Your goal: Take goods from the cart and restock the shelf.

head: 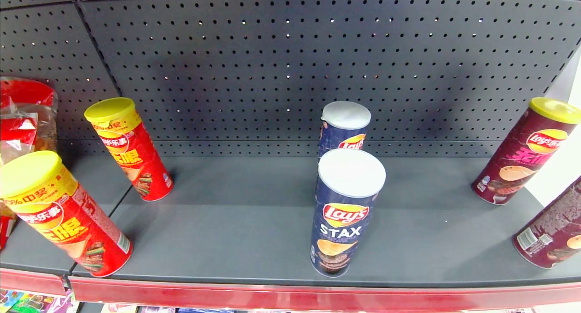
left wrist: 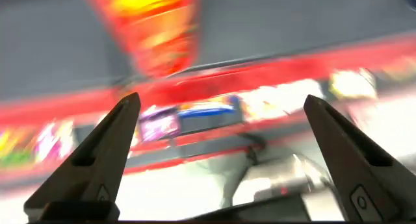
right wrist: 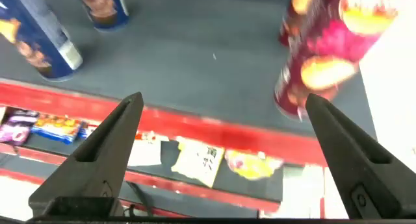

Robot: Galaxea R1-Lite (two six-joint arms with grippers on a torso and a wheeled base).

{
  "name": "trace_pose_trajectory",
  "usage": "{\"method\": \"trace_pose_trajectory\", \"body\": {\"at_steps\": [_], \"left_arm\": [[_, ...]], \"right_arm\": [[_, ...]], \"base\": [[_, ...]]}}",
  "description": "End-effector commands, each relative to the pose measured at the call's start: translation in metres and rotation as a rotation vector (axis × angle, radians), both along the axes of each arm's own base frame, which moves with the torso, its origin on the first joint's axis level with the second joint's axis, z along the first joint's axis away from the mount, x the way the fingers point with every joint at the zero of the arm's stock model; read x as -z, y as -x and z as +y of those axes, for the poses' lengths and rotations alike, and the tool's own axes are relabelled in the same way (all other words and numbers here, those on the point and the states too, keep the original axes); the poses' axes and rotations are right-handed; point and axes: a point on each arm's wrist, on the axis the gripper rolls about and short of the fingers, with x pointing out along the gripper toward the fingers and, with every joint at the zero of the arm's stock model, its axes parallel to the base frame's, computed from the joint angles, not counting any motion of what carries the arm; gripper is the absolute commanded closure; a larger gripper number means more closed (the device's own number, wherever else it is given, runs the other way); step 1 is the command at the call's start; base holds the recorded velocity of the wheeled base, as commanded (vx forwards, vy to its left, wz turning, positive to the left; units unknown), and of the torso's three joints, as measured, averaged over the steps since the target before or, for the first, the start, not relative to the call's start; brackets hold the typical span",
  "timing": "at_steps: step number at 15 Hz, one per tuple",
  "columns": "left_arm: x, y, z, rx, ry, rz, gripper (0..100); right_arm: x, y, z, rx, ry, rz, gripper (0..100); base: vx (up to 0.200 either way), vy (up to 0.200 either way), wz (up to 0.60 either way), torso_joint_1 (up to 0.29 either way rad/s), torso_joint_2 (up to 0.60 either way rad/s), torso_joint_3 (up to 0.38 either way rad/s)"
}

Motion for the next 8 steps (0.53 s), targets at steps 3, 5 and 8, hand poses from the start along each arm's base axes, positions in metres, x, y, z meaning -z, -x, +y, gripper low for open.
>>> {"method": "trace_pose_trajectory", "body": {"at_steps": [3,5,8], "left_arm": [[0.059,0.05,0.009,-0.139,-0.022,-0.176,0],[0.073,0.05,0.009,-0.148,-0.045,-0.182,0],[0.096,0.02,0.002,-0.078,0.03,-0.439,0]], "right_arm": [[0.047,0.013,0.0,0.103,0.015,-0.032,0],[0.049,0.011,-0.001,0.143,0.02,-0.041,0],[0.076,-0.001,-0.001,0.017,0.002,-0.128,0]], "base": [[0.0,0.0,0.0,0.0,0.0,0.0],[0.0,0.0,0.0,0.0,0.0,0.0],[0.0,0.0,0.0,0.0,0.0,0.0]]}}
